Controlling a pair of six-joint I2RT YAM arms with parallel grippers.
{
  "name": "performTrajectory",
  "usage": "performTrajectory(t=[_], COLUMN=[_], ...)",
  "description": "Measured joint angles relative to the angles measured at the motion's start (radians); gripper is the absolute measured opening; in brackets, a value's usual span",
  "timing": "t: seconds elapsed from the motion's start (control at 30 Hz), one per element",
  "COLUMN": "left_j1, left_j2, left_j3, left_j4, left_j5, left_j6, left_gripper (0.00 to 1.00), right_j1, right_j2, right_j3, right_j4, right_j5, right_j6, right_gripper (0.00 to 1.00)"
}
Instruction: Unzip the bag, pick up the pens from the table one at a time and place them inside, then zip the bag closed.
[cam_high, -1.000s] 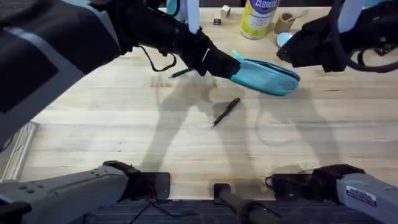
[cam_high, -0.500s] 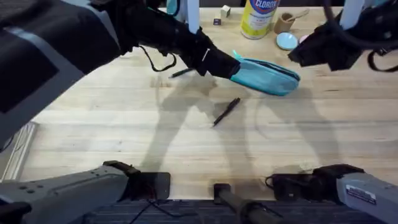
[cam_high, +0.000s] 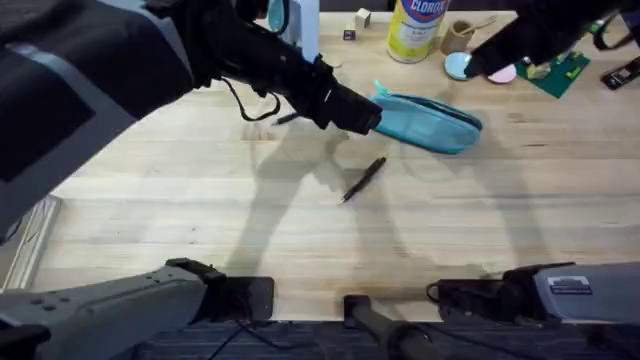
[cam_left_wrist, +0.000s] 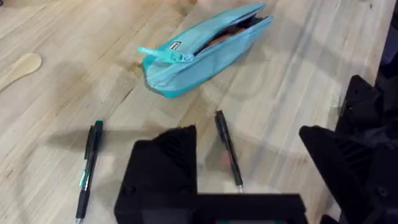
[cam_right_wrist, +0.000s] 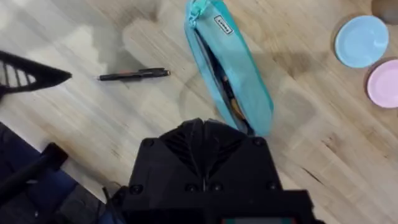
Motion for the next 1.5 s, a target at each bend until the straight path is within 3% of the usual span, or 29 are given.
performTrajectory(t=[0.5, 1.2, 1.5], left_j1=[0.0, 0.0, 0.0], left_j2=[0.0, 0.0, 0.0], left_j3=[0.0, 0.0, 0.0], left_j4=[0.0, 0.0, 0.0], left_j5=[-0.001, -0.001, -0.001], left_j6=[-0.002, -0.003, -0.003], left_gripper=[0.994, 0.993, 0.992], right_j1=[-0.014, -0.014, -0.014], right_j2=[0.04, 0.206, 0.208], right_j3=[0.045, 0.045, -0.084], right_j4=[0.005, -0.008, 0.072], right_j5=[0.097, 0.051, 0.042], right_j6=[-0.068, -0.103, -0.103], right_gripper=[0.03, 0.033, 0.032])
